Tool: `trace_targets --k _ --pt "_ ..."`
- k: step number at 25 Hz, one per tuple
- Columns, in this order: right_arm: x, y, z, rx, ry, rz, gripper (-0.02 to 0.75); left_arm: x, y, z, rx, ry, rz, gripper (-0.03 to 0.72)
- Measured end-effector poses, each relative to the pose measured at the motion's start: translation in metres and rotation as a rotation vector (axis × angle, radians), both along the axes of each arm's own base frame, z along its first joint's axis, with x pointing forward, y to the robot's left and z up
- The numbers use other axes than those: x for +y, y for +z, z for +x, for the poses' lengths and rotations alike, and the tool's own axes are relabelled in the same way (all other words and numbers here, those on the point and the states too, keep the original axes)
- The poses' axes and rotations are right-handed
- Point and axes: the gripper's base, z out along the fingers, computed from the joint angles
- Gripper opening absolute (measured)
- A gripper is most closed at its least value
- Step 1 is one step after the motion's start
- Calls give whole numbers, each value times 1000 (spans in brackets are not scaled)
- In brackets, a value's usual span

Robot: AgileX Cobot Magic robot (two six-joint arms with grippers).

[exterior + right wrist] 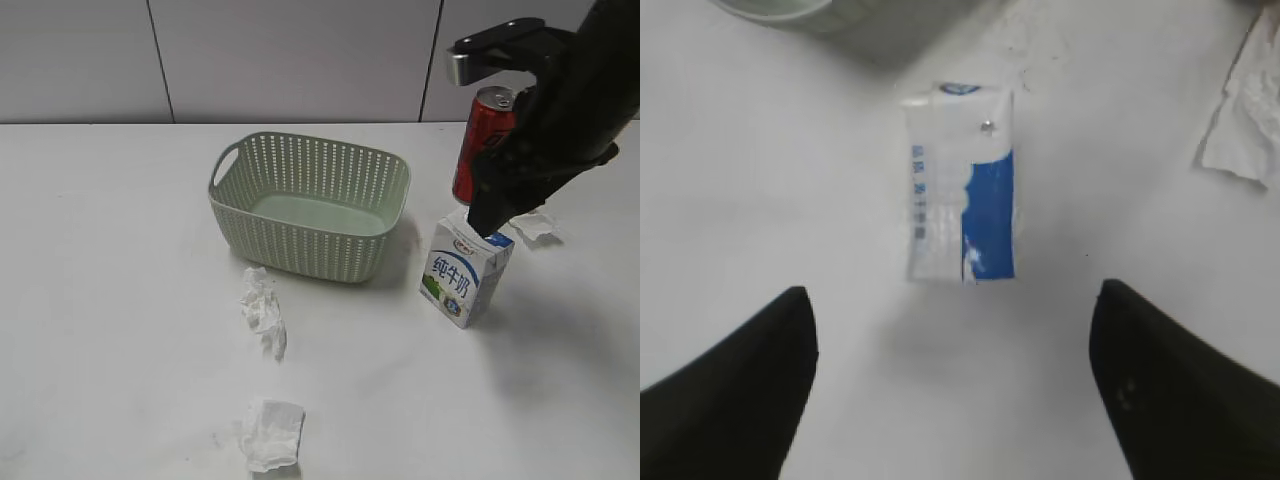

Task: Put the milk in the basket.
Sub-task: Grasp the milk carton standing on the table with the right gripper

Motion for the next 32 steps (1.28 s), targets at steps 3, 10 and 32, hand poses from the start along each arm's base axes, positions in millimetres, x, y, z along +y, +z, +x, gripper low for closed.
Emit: trace_targets --k 3,10,32 --pt "9 -14 12 42 21 -39 671 0 0 0 0 0 0 221" --pt "16 -49 30 109 36 -91 668 0 0 0 0 0 0 216" --pt "28 -117 56 163 47 -114 588 0 0 0 0 0 0 216"
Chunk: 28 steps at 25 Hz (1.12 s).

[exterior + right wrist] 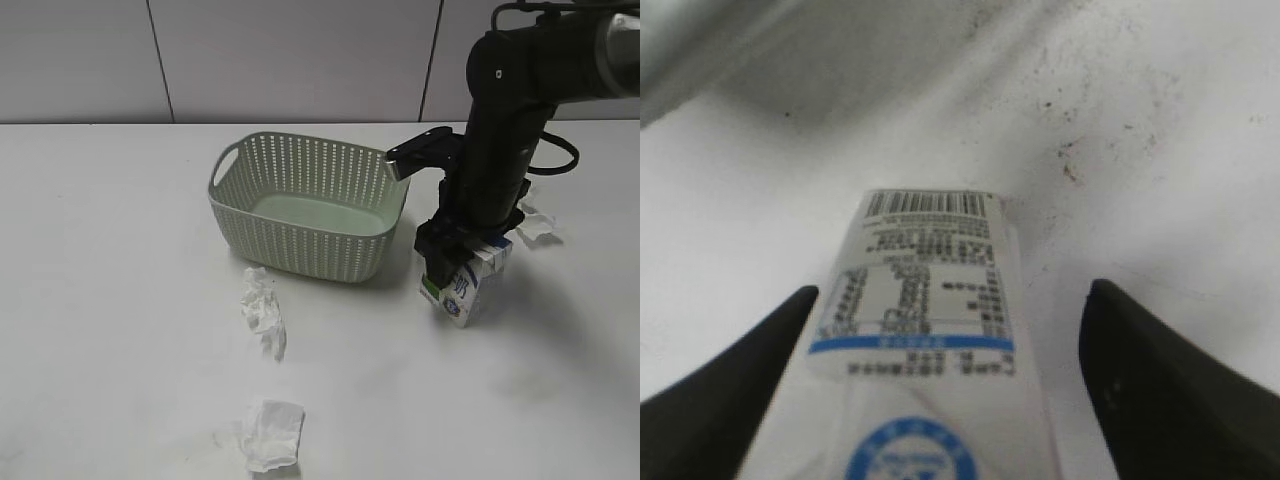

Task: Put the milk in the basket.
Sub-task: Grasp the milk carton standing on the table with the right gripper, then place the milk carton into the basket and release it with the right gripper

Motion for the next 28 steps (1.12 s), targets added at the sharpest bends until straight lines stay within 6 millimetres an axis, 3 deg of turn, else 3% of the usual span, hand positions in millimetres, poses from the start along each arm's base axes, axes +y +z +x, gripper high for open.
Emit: trace_targets --k 6,18,28 --pt "1 1 0 7 -4 4 427 0 0 0 0 0 0 216" --pt "1 9 0 57 -2 -19 420 0 0 0 0 0 0 216" --pt "10 56 14 45 -13 11 419 0 0 0 0 0 0 216"
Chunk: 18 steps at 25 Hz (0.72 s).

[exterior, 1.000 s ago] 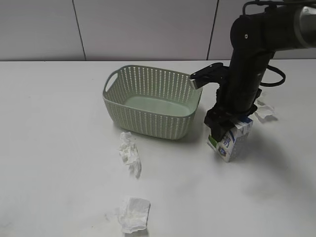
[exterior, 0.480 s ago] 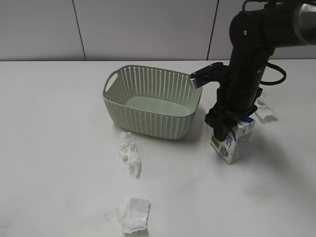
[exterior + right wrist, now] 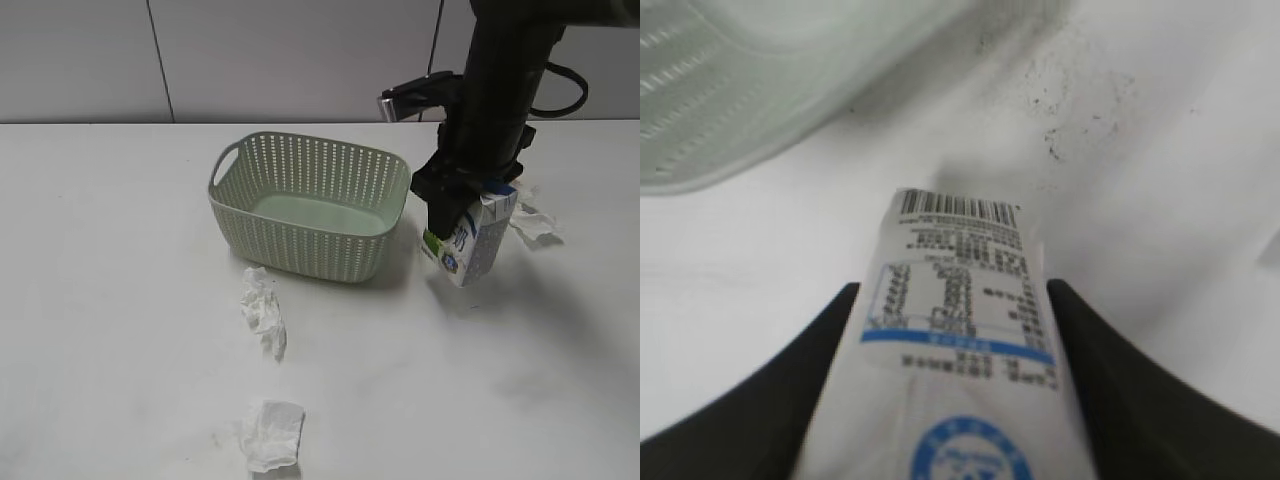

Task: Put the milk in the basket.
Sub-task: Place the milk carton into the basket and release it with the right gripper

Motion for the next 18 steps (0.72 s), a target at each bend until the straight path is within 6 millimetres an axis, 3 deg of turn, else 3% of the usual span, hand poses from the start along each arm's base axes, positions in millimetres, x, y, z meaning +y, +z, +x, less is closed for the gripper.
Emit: trace_targets --k 7,14,18 --pt "7 45 0 -105 0 70 419 0 0 0 0 0 0 216" --pt "38 89 -3 -228 63 157 417 0 0 0 0 0 0 220" --pt "57 98 -3 -281 96 195 417 0 0 0 0 0 0 221"
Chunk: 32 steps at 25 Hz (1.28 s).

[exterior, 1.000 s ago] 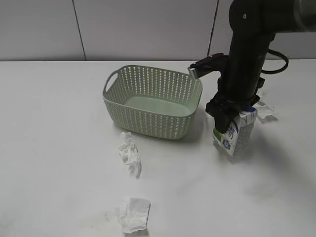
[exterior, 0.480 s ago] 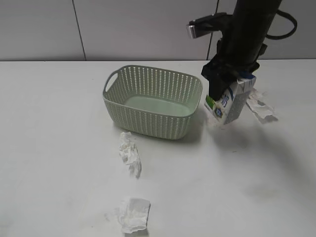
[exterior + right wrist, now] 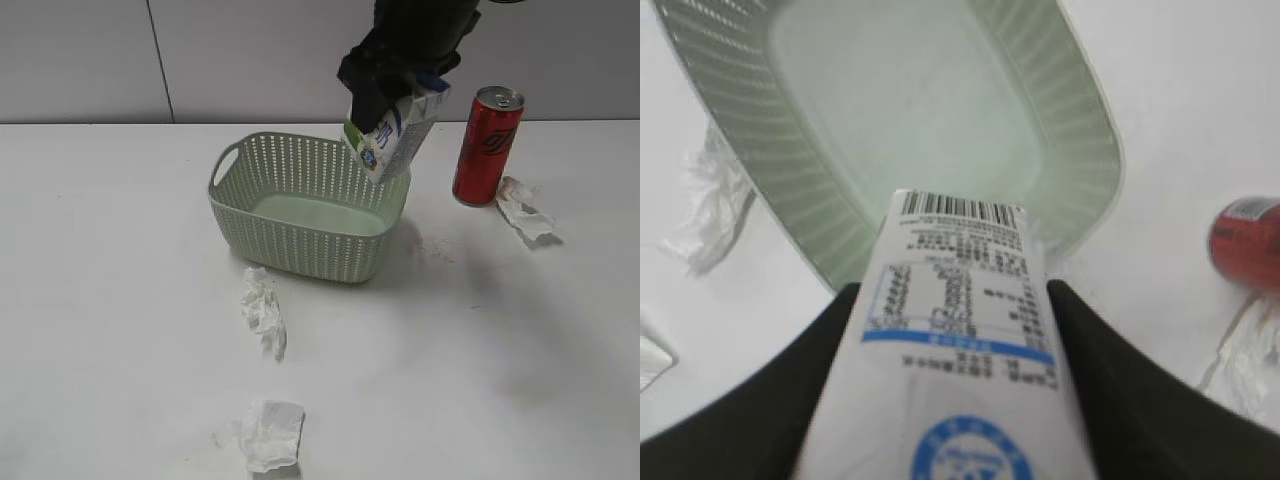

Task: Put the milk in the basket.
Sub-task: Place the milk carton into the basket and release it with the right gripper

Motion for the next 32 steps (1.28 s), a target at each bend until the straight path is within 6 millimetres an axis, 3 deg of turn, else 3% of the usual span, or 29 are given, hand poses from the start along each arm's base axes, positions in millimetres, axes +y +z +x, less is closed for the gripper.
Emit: trace_targets --k 6,18,26,28,30,32 --pt "27 -26 14 -12 33 0 417 0 0 0 0 0 0 224" --pt "46 -120 47 41 69 -86 417 0 0 0 0 0 0 224" --pt "48 -137 49 56 91 -105 419 0 0 0 0 0 0 220" --pt "49 -138 50 48 92 -100 479 0 0 0 0 0 0 220" --pt "49 -137 51 41 93 -96 599 0 0 0 0 0 0 220" --pt "49 -137 51 40 93 -96 636 0 0 0 0 0 0 220"
